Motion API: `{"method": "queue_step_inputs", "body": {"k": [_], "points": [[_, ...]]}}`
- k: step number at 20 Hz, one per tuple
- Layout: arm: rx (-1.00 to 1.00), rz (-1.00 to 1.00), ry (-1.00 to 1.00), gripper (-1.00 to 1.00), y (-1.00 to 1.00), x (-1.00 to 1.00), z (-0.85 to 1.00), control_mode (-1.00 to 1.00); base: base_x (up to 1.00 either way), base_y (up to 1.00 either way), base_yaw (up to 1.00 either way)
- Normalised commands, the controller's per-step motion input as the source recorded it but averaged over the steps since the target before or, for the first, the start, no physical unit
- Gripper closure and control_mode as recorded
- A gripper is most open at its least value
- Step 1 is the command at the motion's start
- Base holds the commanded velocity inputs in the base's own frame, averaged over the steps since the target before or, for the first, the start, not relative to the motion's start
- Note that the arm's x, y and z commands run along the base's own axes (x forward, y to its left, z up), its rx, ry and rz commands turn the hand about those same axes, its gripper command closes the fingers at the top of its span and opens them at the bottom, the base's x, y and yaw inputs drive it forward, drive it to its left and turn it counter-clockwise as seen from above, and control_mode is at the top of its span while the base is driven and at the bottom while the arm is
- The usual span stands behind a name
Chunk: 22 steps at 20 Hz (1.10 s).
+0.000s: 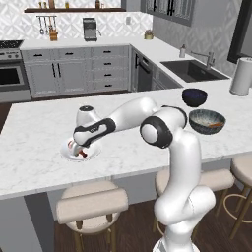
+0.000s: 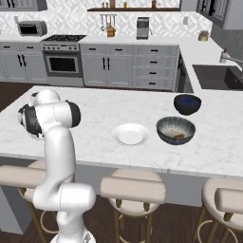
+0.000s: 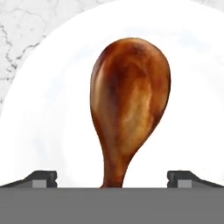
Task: Pick the chicken drumstick and carrot from their plates and place them in the bowl. Then put the bowl in the fridge.
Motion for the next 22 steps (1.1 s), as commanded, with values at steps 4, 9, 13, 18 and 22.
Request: {"method": "queue_step_inputs", "body": {"k": [4, 9, 13, 18, 22], "points": [[0.0, -0.05, 0.0, -1.0, 0.43, 0.08, -0.43, -1.0, 0.0, 0.0, 0.0], [0.0, -0.05, 0.0, -1.0, 0.15, 0.26, -0.26, -1.0, 0.0, 0.0, 0.0], [0.0, -0.04, 0.0, -1.0, 0.0, 0.18, -0.19, -1.0, 0.0, 0.0, 0.0], [0.0, -0.05, 0.01, 1.0, -0.04, -0.01, -0.39, -1.0, 0.0, 0.0, 0.0], [0.0, -0.05, 0.0, 1.0, -0.13, -0.04, -0.23, -1.0, 0.0, 0.0, 0.0]]}}
